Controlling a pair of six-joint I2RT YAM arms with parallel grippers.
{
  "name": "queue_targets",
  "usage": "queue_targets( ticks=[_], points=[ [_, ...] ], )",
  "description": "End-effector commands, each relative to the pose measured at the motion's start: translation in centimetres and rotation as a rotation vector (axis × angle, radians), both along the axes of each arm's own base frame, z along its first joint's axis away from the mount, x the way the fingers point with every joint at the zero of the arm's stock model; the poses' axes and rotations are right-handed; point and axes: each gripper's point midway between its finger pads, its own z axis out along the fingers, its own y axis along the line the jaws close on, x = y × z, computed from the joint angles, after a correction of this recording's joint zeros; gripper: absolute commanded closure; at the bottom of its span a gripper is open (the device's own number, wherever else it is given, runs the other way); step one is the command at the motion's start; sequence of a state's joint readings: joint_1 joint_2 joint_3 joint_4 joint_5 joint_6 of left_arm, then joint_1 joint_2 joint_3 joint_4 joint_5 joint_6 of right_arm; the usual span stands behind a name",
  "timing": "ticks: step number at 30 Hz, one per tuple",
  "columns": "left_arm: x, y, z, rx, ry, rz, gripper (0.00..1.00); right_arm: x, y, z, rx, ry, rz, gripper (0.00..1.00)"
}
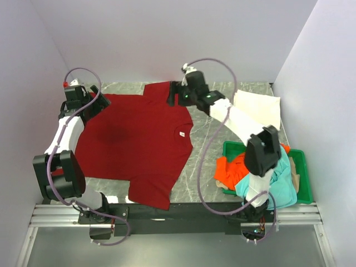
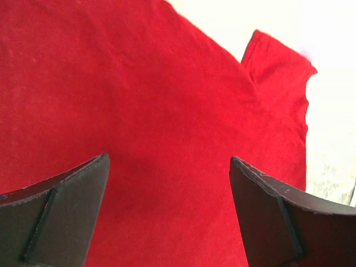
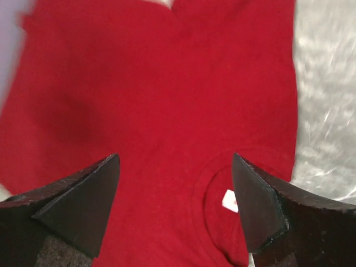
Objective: Fold and stack the t-shirts
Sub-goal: Flatten the tshirt out
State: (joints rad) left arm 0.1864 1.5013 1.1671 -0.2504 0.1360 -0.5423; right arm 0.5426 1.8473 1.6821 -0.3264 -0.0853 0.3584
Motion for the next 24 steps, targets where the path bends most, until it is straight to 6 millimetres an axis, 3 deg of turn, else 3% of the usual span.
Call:
queue_targets(
  ticks=[1, 5, 10, 15, 24],
  points=[
    [-0.4, -1.1, 2.6, 0.000, -0.080, -0.053, 0.06, 1.2, -1.7, -6.8, -0.124, 0.109, -0.098, 0.13],
    [-1.3, -1.8, 3.7, 0.002, -0.103, -0.076, 0.06, 1.7, -3.0, -10.0, -0.214, 0.175, -0.165, 0.16],
    [-3.3, -3.5, 4.1, -0.025, -0.108, -0.134, 0.07, 2.3, -5.0, -12.6, -0.302, 0.200, -0.217, 0.20],
    [-5.6, -3.8, 5.1, -0.006, -0.132, -0.131, 0.06, 2.9, -7.2, -14.9, -0.309, 0.260, -0.231, 0.26],
    [-9.2, -4.2, 7.3, 0.042, -0.189, -0.149, 0.04, 3.0, -7.5, -18.7, -0.286, 0.338, -0.150, 0.34]
  ],
)
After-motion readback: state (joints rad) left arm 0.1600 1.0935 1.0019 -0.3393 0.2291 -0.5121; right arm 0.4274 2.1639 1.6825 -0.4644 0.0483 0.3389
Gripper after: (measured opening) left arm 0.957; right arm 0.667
